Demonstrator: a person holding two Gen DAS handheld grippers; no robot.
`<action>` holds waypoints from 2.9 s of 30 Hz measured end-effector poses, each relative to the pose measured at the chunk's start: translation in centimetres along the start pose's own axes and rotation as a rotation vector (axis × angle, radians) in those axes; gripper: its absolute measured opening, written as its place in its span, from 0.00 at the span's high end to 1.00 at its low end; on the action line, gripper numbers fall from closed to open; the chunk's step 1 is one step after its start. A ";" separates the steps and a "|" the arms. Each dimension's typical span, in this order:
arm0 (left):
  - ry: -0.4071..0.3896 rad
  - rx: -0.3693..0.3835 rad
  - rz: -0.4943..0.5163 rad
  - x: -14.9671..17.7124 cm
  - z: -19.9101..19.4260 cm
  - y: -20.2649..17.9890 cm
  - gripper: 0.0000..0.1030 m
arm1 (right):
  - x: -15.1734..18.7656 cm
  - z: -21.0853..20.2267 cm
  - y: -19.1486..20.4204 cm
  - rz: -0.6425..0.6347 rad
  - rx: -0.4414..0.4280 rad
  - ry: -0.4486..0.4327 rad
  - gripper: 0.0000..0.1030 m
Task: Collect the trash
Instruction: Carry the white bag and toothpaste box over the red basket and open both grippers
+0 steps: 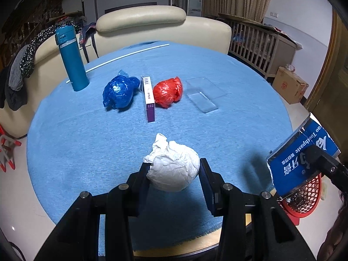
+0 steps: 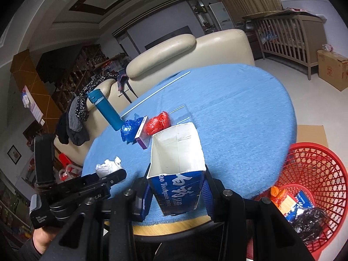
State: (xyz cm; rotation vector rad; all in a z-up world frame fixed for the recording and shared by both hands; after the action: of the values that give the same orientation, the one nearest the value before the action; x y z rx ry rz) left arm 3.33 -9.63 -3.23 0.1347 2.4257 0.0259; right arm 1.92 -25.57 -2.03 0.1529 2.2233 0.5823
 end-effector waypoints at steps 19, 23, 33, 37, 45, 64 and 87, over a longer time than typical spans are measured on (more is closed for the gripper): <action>-0.025 0.029 0.101 0.5 -2.0 -3.6 0.56 | 0.4 -3.3 -1.1 0.020 0.032 -0.051 0.59; -0.032 0.045 0.132 0.5 -2.7 -4.9 0.56 | 0.5 -4.3 -1.9 0.029 0.048 -0.067 0.59; -0.045 0.098 0.165 -0.1 -4.1 -7.1 0.56 | 0.4 -7.0 -4.8 0.076 0.108 -0.105 0.59; -0.057 0.125 0.194 -0.2 -4.5 -8.5 0.56 | 0.4 -8.6 -6.3 0.088 0.153 -0.125 0.59; -0.048 0.174 0.271 0.0 -4.2 -12.4 0.56 | 0.7 -11.6 -11.0 0.143 0.262 -0.161 0.59; 0.023 0.301 0.421 0.6 -3.1 -22.3 0.56 | 4.8 -10.6 -20.0 0.331 0.359 -0.019 0.35; 0.179 0.364 0.558 2.6 -0.4 -28.3 0.30 | 1.4 -16.8 -19.8 0.359 0.373 -0.219 0.32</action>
State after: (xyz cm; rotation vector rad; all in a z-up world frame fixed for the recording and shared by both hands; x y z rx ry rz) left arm -1.45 -37.51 -6.21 1.0051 2.4681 -0.1581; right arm -9.93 -48.67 -2.59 0.7829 2.0792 0.3117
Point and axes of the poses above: each gripper's, at about its wrist camera, not at the fingertips, and z roughly the way its jaws point, y to its left, x to its underside, the point moved 3 cm from there along z, roughly the way its jaws point, and after that the axes turned 5 degrees about -x, right-handed, at the moved point
